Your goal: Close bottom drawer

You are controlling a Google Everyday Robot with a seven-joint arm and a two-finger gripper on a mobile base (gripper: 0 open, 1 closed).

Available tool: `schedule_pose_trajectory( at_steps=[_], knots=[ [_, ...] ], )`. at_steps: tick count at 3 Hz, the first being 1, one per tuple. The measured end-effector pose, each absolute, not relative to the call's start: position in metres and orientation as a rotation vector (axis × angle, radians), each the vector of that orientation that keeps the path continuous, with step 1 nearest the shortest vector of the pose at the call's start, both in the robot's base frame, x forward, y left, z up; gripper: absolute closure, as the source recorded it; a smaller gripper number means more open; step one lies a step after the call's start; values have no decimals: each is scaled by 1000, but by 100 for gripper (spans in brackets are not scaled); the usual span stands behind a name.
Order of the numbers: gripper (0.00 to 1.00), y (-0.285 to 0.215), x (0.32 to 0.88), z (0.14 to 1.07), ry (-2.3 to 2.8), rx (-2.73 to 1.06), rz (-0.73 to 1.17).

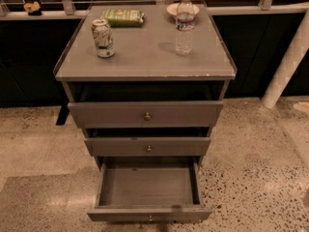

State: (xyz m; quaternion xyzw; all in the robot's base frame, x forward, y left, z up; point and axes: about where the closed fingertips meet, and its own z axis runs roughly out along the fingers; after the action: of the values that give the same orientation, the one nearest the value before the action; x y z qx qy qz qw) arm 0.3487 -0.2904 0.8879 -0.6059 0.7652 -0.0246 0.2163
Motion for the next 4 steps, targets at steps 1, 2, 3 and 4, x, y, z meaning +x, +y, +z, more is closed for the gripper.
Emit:
schedule_pose_trajectory(
  at_steps=[1, 2, 3, 4],
  knots=[
    [0, -320, 338, 820, 2143, -1614, 36],
    [0, -340, 334, 751, 2175, -1539, 152],
    [0, -353, 329, 688, 2219, -1484, 228],
    [0, -354, 328, 628, 2272, -1471, 281]
  ],
)
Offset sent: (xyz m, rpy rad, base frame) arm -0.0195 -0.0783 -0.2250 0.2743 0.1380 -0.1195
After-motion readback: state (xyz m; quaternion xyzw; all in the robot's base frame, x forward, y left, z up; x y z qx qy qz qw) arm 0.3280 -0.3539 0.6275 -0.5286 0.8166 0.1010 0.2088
